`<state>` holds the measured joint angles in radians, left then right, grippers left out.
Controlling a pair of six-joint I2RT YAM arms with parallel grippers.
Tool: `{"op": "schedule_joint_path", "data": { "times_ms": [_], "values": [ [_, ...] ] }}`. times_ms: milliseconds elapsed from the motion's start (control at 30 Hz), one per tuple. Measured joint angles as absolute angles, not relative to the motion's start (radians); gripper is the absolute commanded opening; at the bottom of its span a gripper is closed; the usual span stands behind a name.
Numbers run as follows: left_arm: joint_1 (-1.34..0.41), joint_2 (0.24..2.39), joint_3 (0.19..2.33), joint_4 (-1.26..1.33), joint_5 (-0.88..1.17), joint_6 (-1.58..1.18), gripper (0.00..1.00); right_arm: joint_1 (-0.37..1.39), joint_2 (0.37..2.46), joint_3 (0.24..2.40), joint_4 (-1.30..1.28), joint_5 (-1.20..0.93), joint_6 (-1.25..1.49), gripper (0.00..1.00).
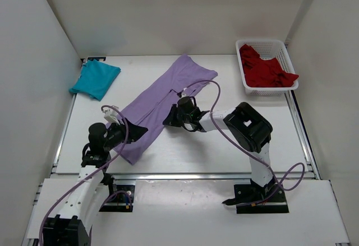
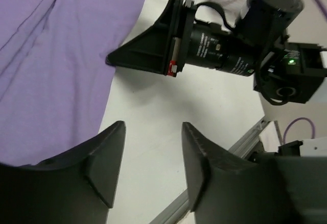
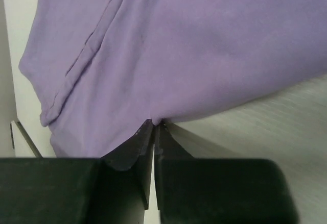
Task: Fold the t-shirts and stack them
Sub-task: Rotate the tshirt 85 degrees, then grab the bottom of the folded rectangular tshirt with both arms
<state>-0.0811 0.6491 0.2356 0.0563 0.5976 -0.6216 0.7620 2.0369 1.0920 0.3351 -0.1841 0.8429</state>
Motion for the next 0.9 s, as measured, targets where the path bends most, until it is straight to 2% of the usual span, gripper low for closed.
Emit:
{"op": "schedule_joint_path", "data": {
  "times_ms": [167, 200, 300, 333, 367, 400, 433, 500, 533, 600, 767, 900],
  "values": [
    [-0.008, 0.677, 0.184, 0.16, 0.698, -0.689, 0.92, 0.693, 1.943, 0.957, 0.348, -0.244, 0.831, 0.0],
    [0.003, 0.689, 0.179, 0.173, 0.717, -0.699, 0.96, 0.663, 1.915, 0.928, 0.332, -0.262, 0.815, 0.0],
    [0.018, 0.731, 0.171, 0.211, 0.754, -0.722, 0.99, 0.529, 1.831, 0.864, 0.249, -0.317, 0.746, 0.0],
    [0.009, 0.74, 0.171, 0.216, 0.757, -0.721, 0.97, 0.483, 1.804, 0.849, 0.222, -0.336, 0.719, 0.01],
    [-0.012, 0.748, 0.172, 0.215, 0.752, -0.715, 0.95, 0.434, 1.777, 0.834, 0.195, -0.355, 0.691, 0.06],
    [-0.041, 0.753, 0.175, 0.204, 0.742, -0.705, 0.76, 0.385, 1.752, 0.823, 0.168, -0.373, 0.666, 0.16],
    [-0.085, 0.756, 0.182, 0.182, 0.719, -0.694, 0.62, 0.342, 1.73, 0.817, 0.139, -0.389, 0.643, 0.21],
    [-0.198, 0.762, 0.215, 0.107, 0.632, -0.641, 0.55, 0.278, 1.686, 0.808, 0.086, -0.402, 0.604, 0.36],
    [-0.257, 0.767, 0.239, 0.067, 0.581, -0.616, 0.53, 0.258, 1.653, 0.799, 0.058, -0.405, 0.584, 0.4],
    [-0.383, 0.796, 0.291, -0.005, 0.459, -0.566, 0.54, 0.255, 1.575, 0.776, 0.01, -0.392, 0.553, 0.42],
    [-0.642, 0.975, 0.36, -0.138, 0.21, -0.508, 0.6, 0.33, 1.229, 0.613, -0.069, -0.353, 0.527, 0.41],
    [-0.715, 0.987, 0.352, -0.251, 0.094, -0.505, 0.64, 0.466, 1.004, 0.456, -0.154, -0.3, 0.569, 0.41]
  ]
}}
